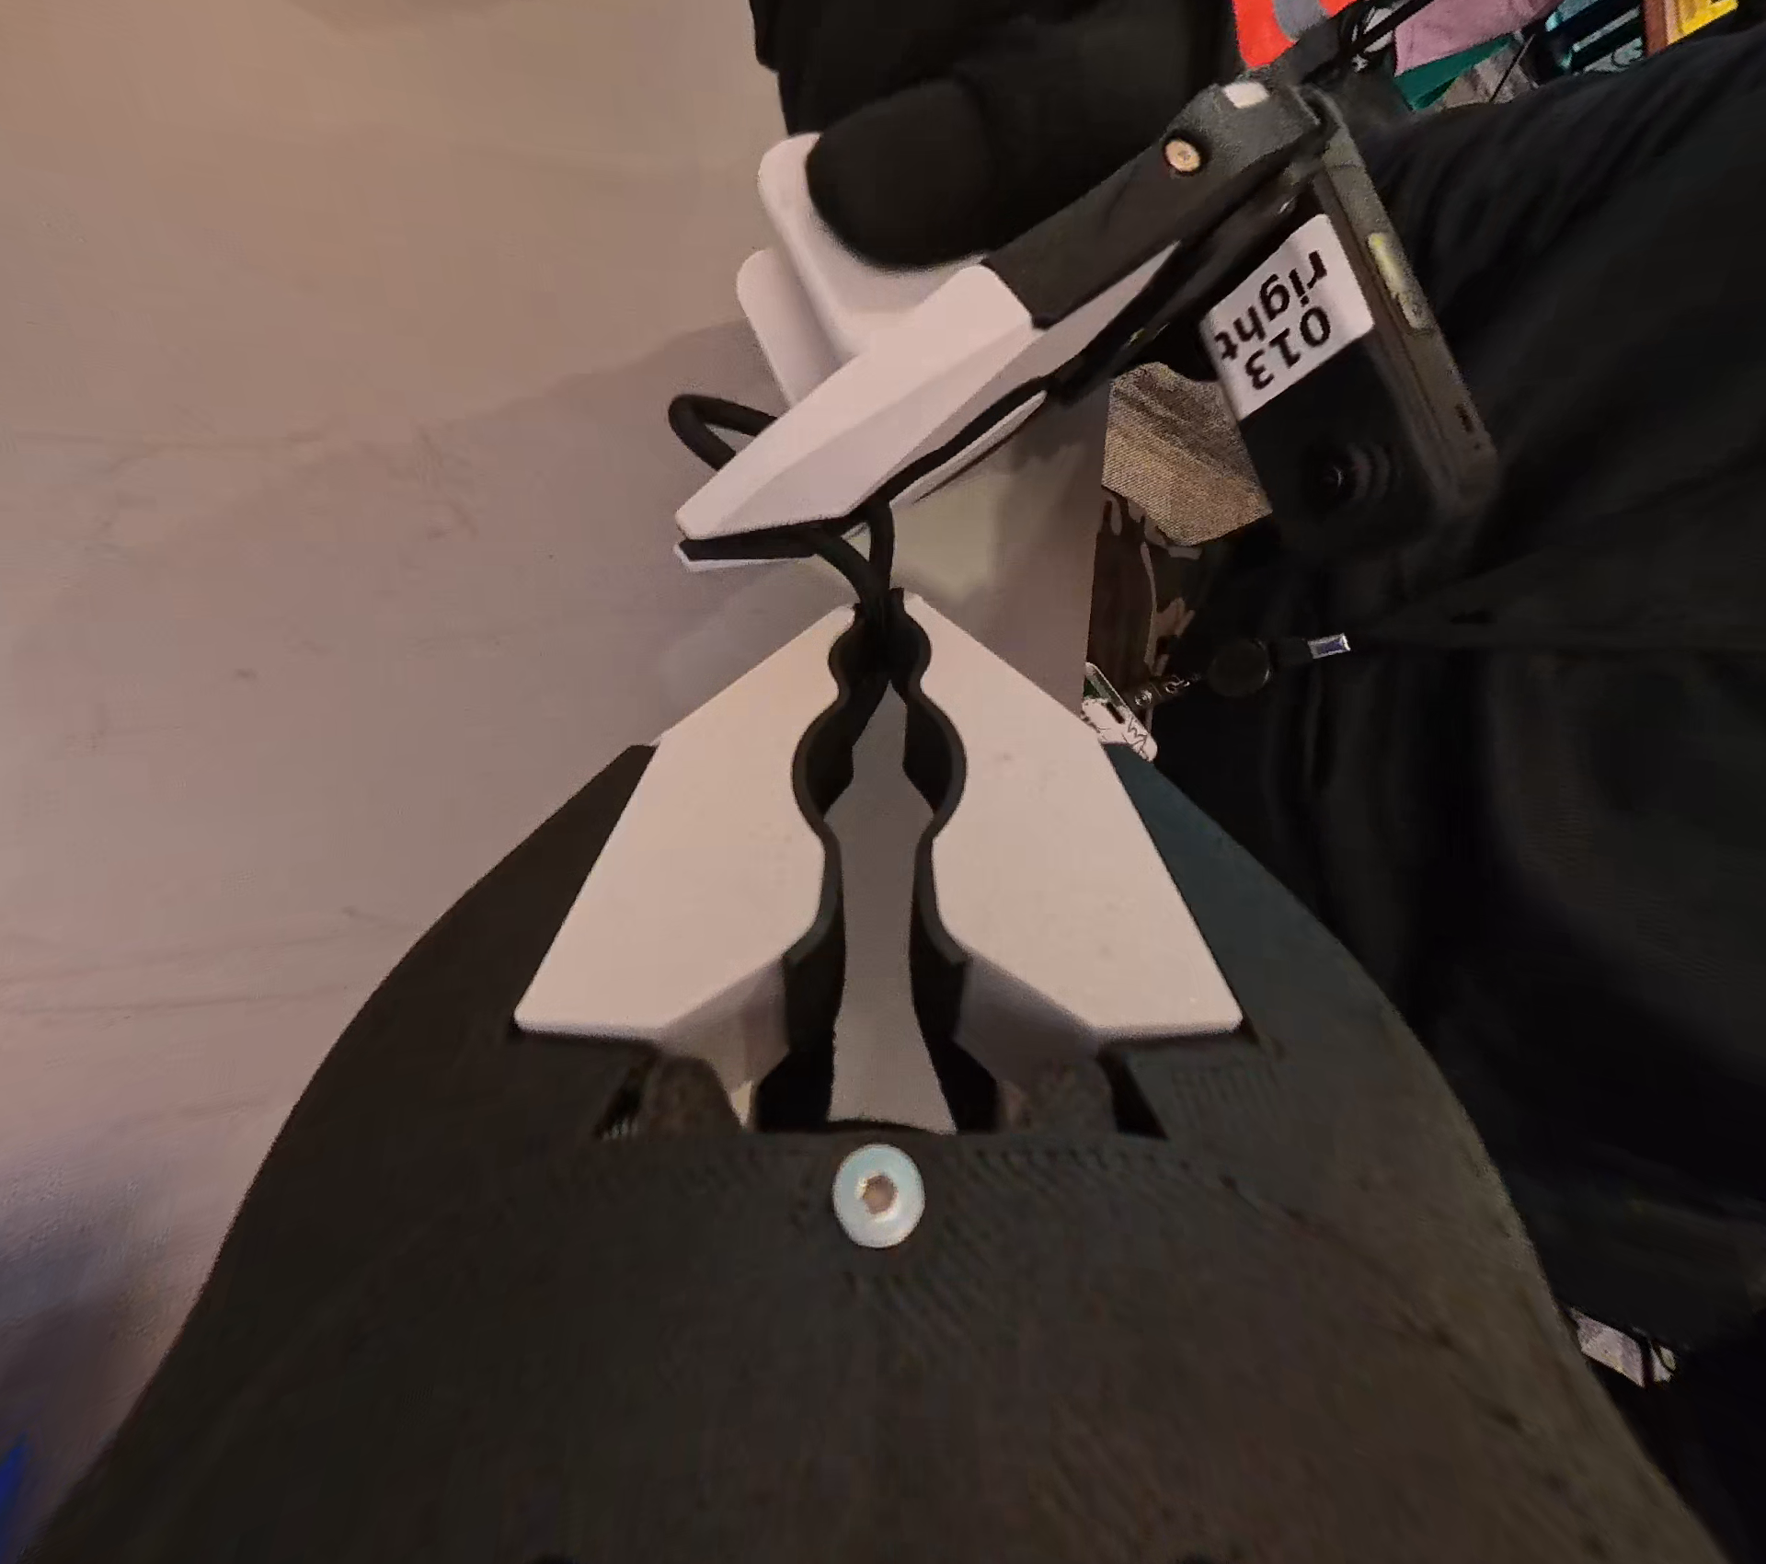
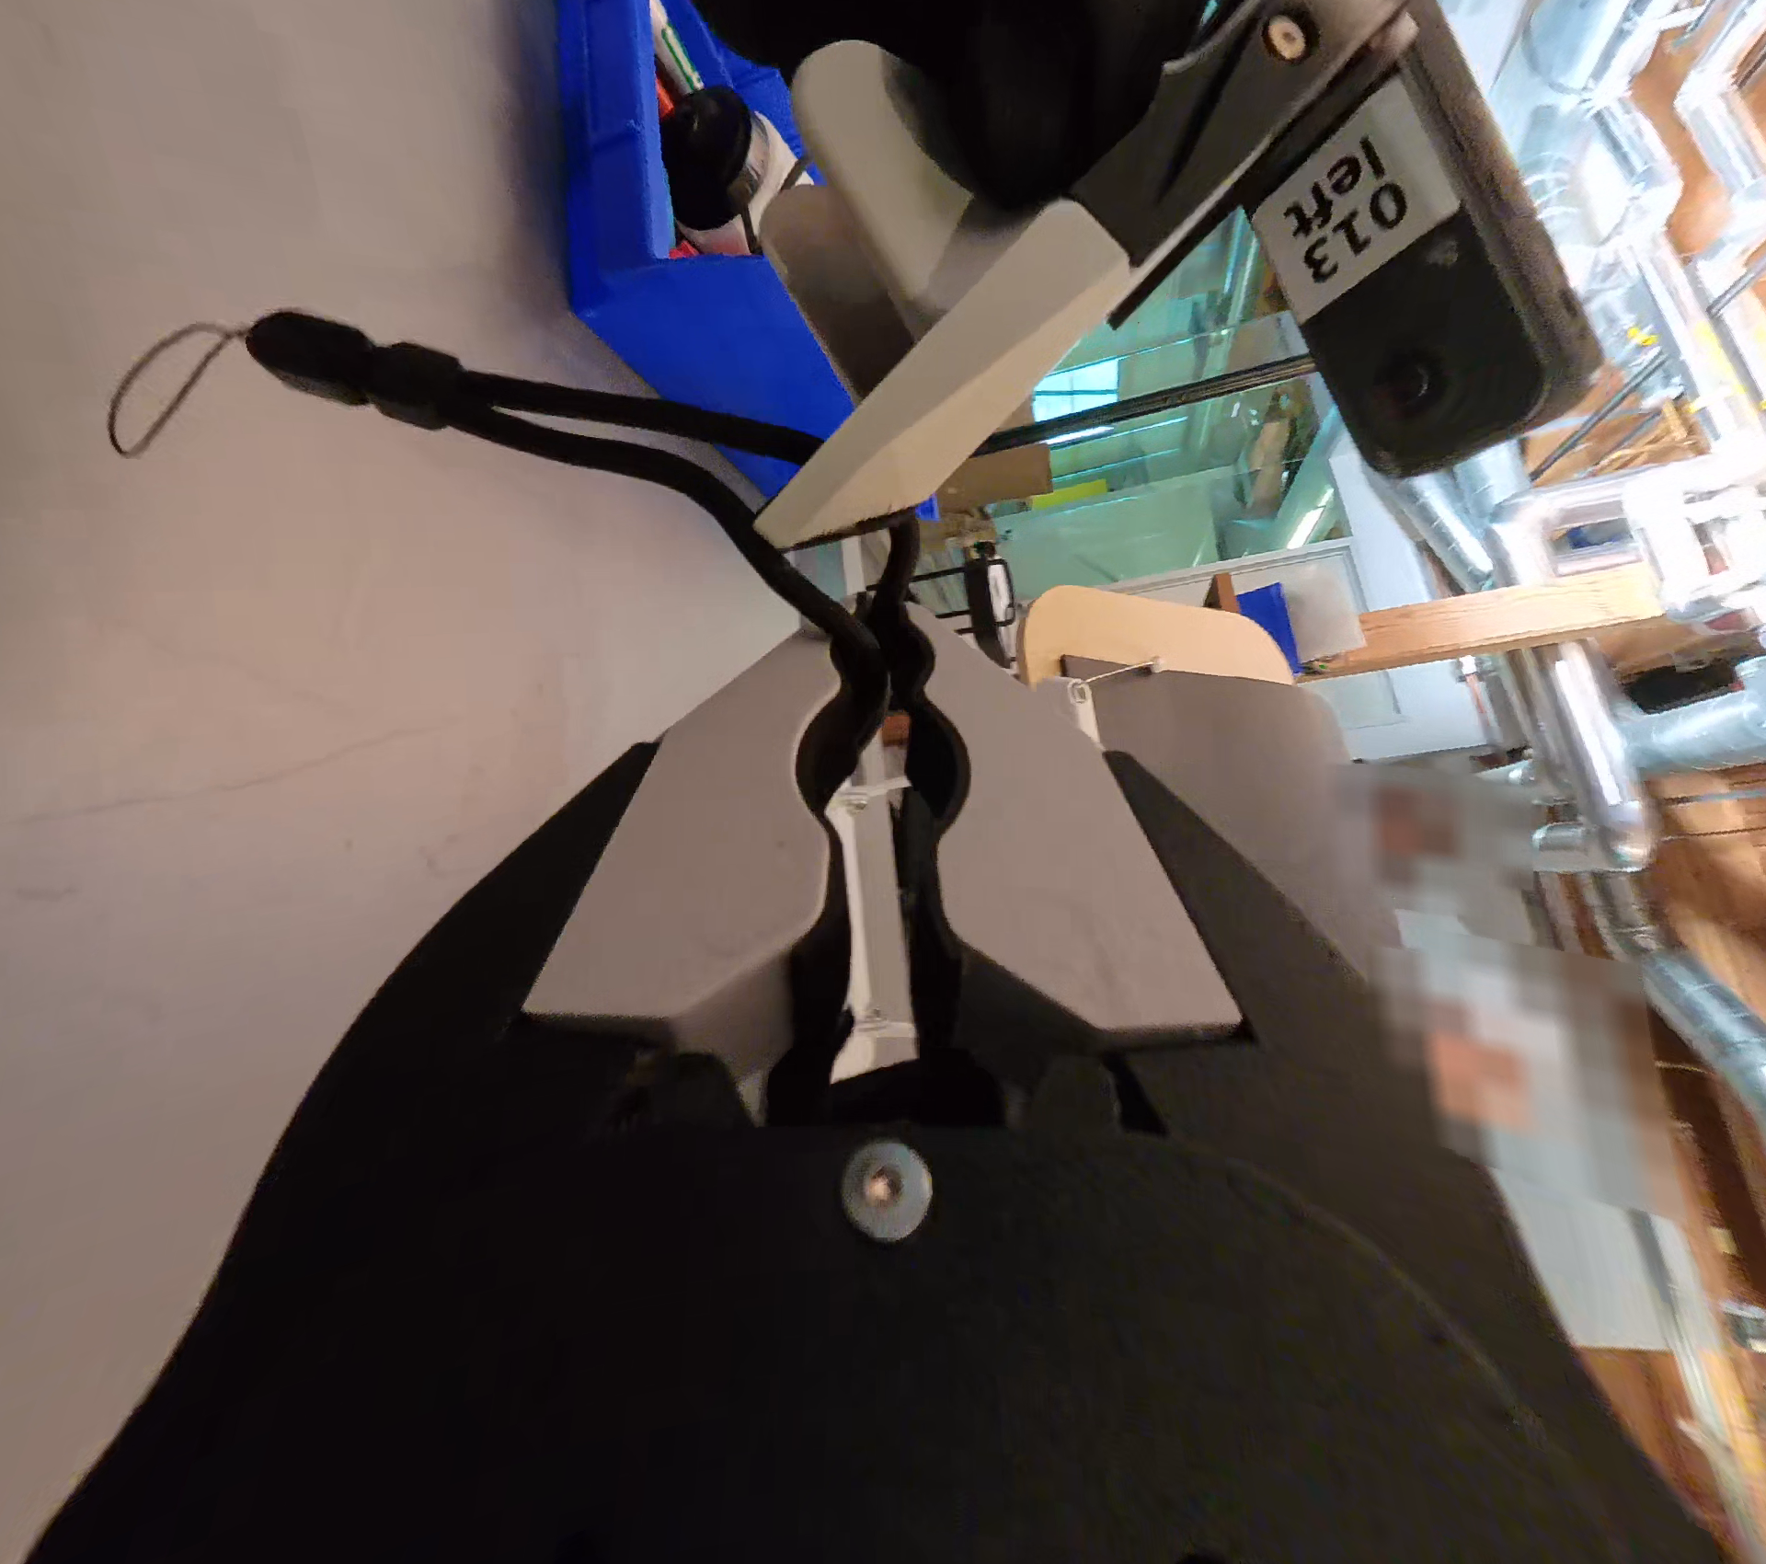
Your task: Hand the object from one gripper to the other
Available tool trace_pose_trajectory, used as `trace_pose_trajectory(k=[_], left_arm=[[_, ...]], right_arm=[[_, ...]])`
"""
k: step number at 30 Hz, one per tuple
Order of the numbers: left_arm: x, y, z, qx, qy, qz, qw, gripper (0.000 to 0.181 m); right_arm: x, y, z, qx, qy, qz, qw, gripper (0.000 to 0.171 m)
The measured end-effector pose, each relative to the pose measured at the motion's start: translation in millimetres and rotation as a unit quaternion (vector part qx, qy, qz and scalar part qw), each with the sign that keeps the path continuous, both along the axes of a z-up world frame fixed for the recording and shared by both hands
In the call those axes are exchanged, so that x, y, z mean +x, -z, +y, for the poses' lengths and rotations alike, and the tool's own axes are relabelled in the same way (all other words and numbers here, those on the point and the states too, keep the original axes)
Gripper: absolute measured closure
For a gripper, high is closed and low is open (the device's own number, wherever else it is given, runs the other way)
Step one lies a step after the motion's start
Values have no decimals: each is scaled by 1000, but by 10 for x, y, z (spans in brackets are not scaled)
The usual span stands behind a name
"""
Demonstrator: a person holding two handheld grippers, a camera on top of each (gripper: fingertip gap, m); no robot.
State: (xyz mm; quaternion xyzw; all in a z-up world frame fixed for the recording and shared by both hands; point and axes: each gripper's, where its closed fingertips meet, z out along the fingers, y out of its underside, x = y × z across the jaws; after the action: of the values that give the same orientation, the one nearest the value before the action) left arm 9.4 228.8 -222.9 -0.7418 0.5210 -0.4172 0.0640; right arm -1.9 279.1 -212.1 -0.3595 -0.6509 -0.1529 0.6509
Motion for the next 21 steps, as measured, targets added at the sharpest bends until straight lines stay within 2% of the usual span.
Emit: trace_pose_trajectory(k=[3, 5, 7, 9, 12, 14, 17, 21], left_arm=[[24, -19, 6, 18, 1, -18, 1000, 176], [43, -93, 17, 32, -1, -43, 999, 159], [46, -214, 55, 65, -7, -78, 995, 152], [31, -380, 140, 111, -23, -120, 986, 149], [-74, -482, 330, 224, -48, -124, 965, 143], [-148, -494, 474, 329, -60, -103, 937, 141], [-195, -447, 597, 503, -38, -40, 862, 133], [-55, -350, 506, 623, 15, 2, 782, 115]], right_arm=[[16, 14, 22, -58, -6, 31, 998, 171], [33, 16, 39, -100, -15, 58, 993, 171], [45, -4, 48, -148, -27, 91, 984, 171], [48, -16, 42, -205, -44, 123, 970, 171], [60, -42, 39, -284, -70, 171, 941, 171], [64, -56, 31, -330, -86, 195, 919, 171], [66, -37, 36, -384, -98, 216, 892, 171], [68, -13, 48, -428, -110, 237, 865, 171]])
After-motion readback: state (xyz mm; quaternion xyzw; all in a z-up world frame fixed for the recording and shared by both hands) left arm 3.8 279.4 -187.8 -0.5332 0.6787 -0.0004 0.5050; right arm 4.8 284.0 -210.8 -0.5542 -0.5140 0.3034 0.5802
